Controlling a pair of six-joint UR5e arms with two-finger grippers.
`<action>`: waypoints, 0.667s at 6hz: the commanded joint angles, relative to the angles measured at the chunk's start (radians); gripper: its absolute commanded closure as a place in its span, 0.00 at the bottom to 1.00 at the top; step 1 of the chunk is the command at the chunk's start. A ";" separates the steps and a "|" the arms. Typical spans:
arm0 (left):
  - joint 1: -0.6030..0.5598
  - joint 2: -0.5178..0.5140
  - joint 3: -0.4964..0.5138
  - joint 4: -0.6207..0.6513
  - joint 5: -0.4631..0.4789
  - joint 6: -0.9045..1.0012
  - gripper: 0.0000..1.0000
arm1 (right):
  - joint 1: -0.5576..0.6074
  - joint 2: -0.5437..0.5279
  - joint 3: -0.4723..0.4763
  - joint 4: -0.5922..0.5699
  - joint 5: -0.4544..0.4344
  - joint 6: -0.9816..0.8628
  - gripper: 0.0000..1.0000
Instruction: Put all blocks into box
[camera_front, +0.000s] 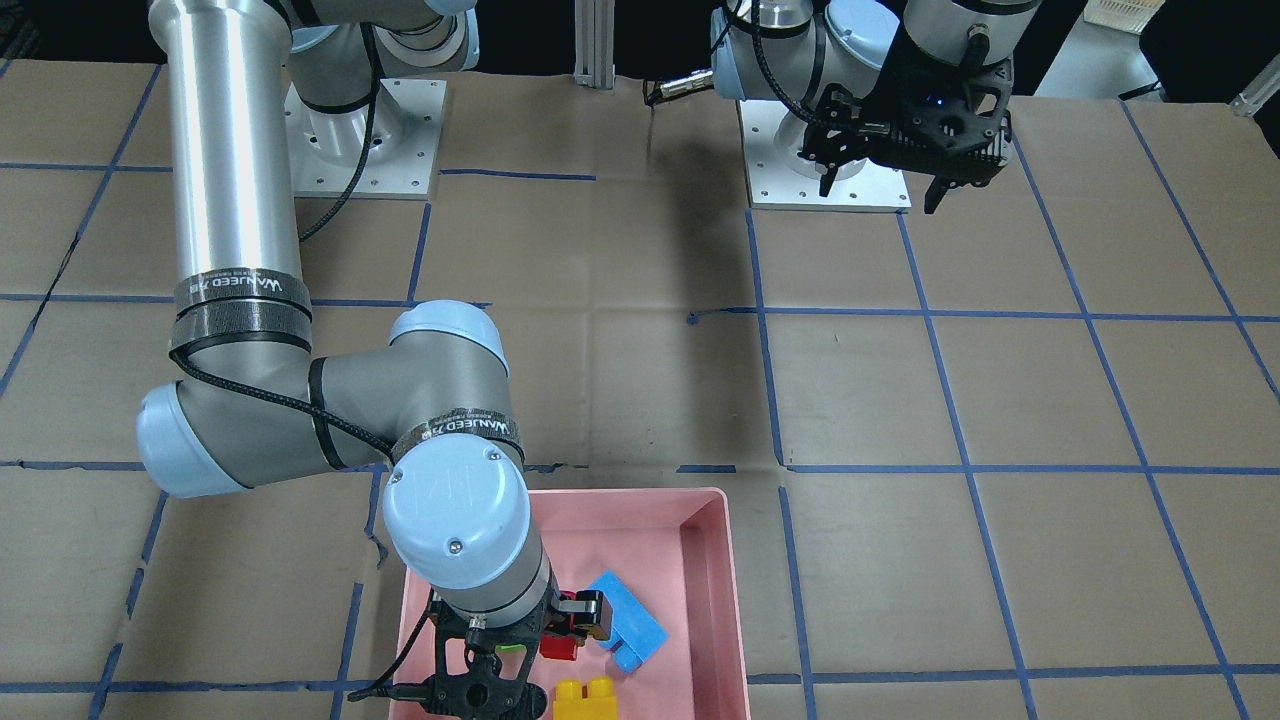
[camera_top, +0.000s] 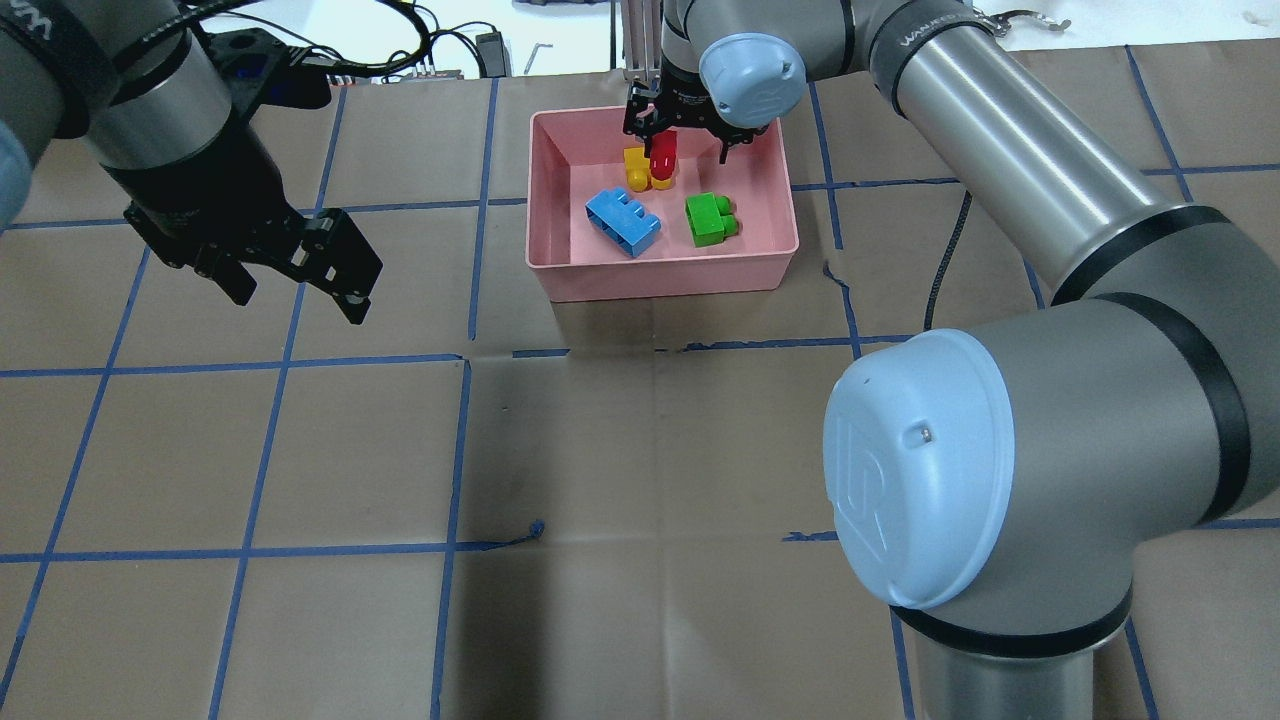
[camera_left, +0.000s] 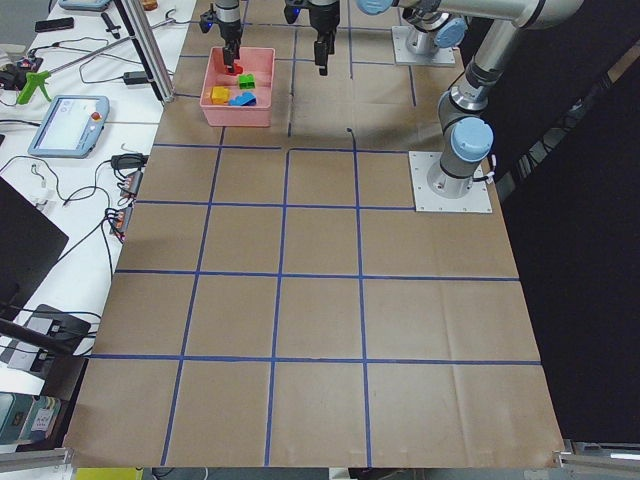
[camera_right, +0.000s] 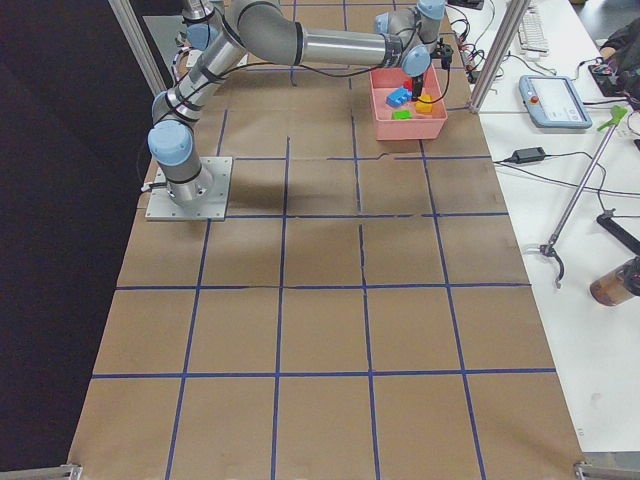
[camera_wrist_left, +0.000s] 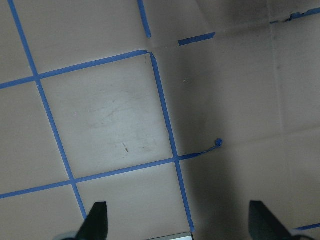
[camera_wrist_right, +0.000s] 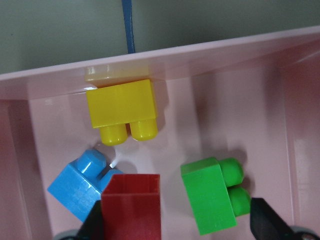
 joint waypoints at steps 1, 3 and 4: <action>0.010 -0.002 0.007 0.050 0.014 -0.004 0.00 | -0.006 -0.006 0.009 0.005 -0.011 -0.062 0.00; 0.009 0.006 0.011 0.005 0.056 -0.008 0.00 | -0.004 -0.006 0.013 0.025 -0.083 -0.093 0.00; 0.009 0.008 0.010 0.004 0.054 -0.010 0.00 | -0.004 -0.008 0.013 0.019 -0.086 -0.148 0.00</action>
